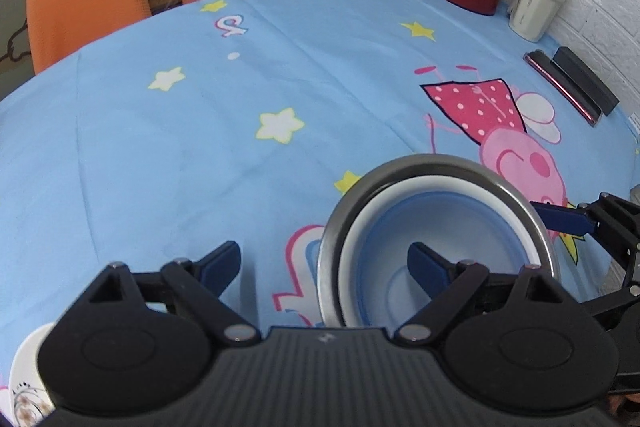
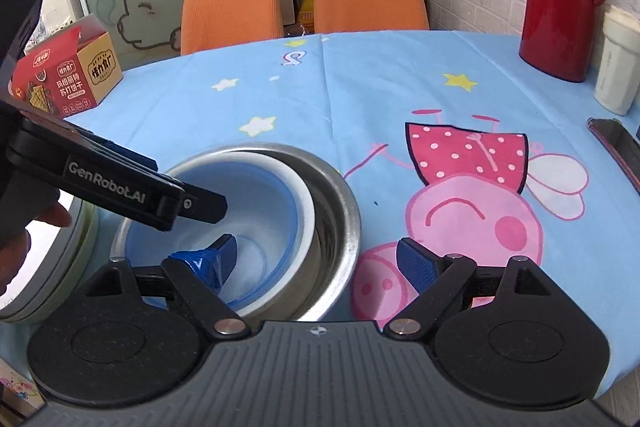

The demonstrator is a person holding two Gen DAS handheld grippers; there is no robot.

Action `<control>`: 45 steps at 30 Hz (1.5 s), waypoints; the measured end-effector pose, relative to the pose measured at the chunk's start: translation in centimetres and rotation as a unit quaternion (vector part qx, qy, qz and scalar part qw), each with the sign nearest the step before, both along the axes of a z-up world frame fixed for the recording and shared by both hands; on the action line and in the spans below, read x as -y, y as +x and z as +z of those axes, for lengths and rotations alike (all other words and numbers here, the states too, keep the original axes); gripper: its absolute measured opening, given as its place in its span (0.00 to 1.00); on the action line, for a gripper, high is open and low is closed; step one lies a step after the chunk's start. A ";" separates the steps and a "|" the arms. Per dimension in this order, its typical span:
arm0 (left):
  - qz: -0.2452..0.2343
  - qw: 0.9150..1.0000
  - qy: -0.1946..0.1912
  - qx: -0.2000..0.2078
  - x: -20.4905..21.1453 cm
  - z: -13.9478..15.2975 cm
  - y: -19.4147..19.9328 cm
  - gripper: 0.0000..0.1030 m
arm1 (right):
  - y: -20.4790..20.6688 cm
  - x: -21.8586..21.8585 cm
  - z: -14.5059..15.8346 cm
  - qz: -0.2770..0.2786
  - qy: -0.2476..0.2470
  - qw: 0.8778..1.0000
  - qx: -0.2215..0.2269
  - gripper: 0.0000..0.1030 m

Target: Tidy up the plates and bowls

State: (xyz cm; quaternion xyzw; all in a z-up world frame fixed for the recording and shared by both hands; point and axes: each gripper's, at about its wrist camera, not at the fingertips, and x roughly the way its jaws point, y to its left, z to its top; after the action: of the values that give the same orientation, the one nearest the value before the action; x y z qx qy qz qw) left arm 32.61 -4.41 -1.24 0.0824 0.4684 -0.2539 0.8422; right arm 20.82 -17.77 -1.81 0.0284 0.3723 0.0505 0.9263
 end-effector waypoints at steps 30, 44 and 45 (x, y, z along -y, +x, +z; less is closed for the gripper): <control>-0.016 0.999 -0.025 -0.043 1.6 -0.2 -0.5 0.45 | -0.9 -2.8 -0.4 0.022 0.039 0.999 -0.001 0.74; -0.013 0.998 -0.046 0.038 0.6 8.5 -1.5 0.44 | -1.1 -2.7 6.1 0.025 0.023 0.997 0.072 0.74; -0.006 0.998 -0.044 0.047 -0.2 9.3 -1.9 0.44 | -1.1 -3.2 6.6 0.033 0.024 0.996 0.080 0.75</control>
State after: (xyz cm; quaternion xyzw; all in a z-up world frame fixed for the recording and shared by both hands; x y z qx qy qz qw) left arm 30.76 -4.20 8.07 0.0598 0.4164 -0.2747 0.8646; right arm 19.67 -14.55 4.83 0.0346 0.2965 0.0917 0.9500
